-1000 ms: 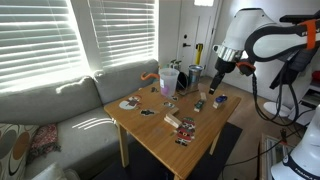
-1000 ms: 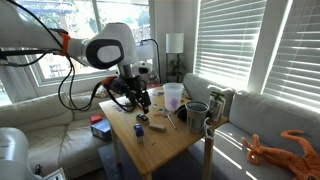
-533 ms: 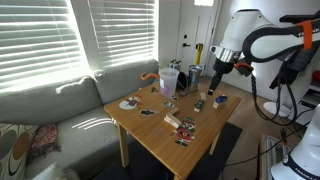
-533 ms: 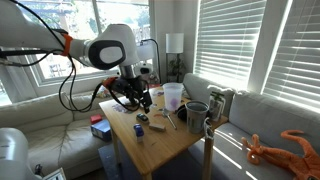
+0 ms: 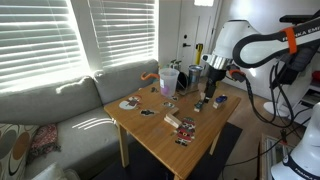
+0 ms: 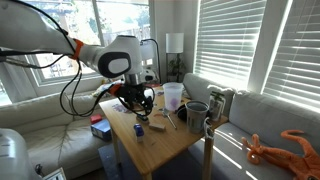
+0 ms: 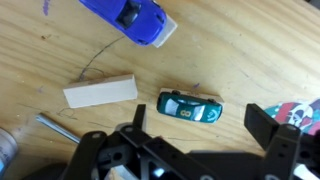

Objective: Place the toy cars on top of two stacked wooden blocks each

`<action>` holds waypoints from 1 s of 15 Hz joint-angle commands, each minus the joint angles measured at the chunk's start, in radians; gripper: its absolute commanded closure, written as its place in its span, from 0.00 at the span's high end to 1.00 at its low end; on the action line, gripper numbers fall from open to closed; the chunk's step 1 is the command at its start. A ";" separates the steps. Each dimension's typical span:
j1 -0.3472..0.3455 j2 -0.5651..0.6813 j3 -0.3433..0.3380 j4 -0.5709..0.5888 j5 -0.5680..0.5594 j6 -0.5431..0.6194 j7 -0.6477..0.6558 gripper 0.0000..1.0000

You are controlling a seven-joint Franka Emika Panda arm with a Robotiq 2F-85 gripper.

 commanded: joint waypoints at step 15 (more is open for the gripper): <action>0.013 0.093 -0.033 0.011 0.110 0.024 -0.147 1.00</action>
